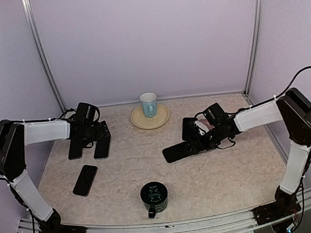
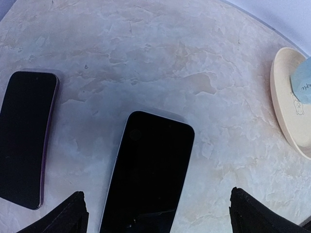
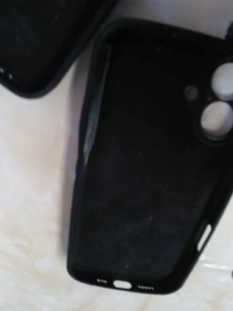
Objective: Put the phone into the phone case
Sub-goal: Move the phone case to the center of the board, then pick up the phone from the center of the board.
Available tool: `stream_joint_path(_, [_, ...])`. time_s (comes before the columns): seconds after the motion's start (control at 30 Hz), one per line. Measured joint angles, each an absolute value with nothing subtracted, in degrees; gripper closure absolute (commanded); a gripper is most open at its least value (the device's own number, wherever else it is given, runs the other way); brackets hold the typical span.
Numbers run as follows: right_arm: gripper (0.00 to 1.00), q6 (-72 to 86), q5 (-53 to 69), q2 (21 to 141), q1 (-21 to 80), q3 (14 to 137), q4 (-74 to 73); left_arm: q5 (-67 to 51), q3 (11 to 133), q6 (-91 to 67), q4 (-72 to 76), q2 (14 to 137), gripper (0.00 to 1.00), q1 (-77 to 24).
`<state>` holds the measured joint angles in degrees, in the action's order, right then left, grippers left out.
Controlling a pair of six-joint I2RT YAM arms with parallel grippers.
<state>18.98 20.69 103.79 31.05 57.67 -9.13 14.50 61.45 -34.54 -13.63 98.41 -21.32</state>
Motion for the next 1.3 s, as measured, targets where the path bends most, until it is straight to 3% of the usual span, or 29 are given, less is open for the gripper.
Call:
stream_joint_path(0.7, [0.00, 16.49, 26.35, 103.09, 35.99, 56.45, -9.10, 12.60, 63.18, -27.70, -15.94, 103.15, 0.01, -20.12])
stream_joint_path(1.3, [0.00, 13.52, 23.07, 92.68, 35.99, 58.24, -13.28, 7.27, 67.13, -17.82, -18.04, 110.72, 0.01, -18.74])
